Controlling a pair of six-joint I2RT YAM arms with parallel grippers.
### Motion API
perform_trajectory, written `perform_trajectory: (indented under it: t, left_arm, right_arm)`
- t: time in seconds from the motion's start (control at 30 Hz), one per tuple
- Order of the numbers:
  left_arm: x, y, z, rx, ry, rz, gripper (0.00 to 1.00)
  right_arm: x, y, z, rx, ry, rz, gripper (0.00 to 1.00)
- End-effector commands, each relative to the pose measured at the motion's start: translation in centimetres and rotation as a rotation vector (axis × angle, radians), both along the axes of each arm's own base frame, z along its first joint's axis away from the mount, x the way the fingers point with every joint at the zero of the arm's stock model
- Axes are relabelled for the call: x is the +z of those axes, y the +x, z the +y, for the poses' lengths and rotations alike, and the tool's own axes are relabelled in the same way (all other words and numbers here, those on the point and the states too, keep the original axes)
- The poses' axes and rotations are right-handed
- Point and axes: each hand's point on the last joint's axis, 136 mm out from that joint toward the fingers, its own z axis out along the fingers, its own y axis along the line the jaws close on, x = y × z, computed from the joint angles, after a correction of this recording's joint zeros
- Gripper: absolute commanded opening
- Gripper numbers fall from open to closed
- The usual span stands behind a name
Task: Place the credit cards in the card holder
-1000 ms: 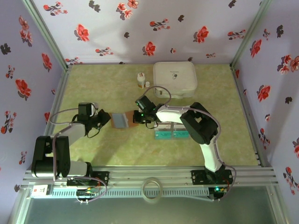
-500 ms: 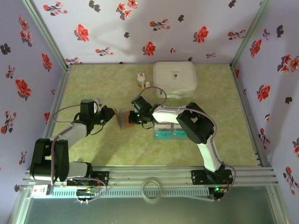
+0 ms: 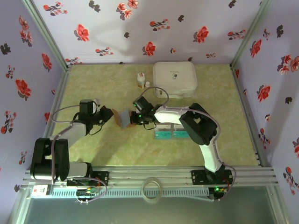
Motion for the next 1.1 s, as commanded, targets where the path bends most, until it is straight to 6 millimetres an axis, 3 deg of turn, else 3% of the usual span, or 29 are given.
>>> perform_trajectory:
  t: [0.0,0.23,0.47,0.53,0.6,0.73,1.07]
  left_arm:
    - [-0.4,-0.3,1.1,0.007,0.047,0.017,0.00]
    - [-0.7,0.0,1.4,0.004,0.063,0.030,0.00]
    - [-1.1,0.4,1.9,-0.004,0.105,0.049,0.00]
    - [-1.3,0.4,2.2,-0.002,0.123,0.060,0.03]
    - [-1.2,0.5,2.7,0.006,0.144,0.067,0.16]
    - [-0.3,0.6,3.3,0.007,0.174,0.062,0.27]
    - [4.9,0.7,1.8,0.013,0.086,-0.034,0.46]
  right_arm:
    - [3.2,0.4,-0.8,-0.019,0.011,-0.050,0.06]
    - [4.8,0.3,-0.9,-0.021,0.004,-0.094,0.08]
    - [5.4,-0.4,2.0,0.072,0.036,-0.100,0.09]
    - [4.9,-0.4,2.7,0.097,0.023,-0.096,0.09]
    - [3.7,-0.3,2.9,0.104,0.001,-0.084,0.09]
    - [1.5,0.4,1.8,0.079,-0.044,-0.069,0.08]
    - [-1.6,0.2,0.0,0.048,-0.077,-0.025,0.07]
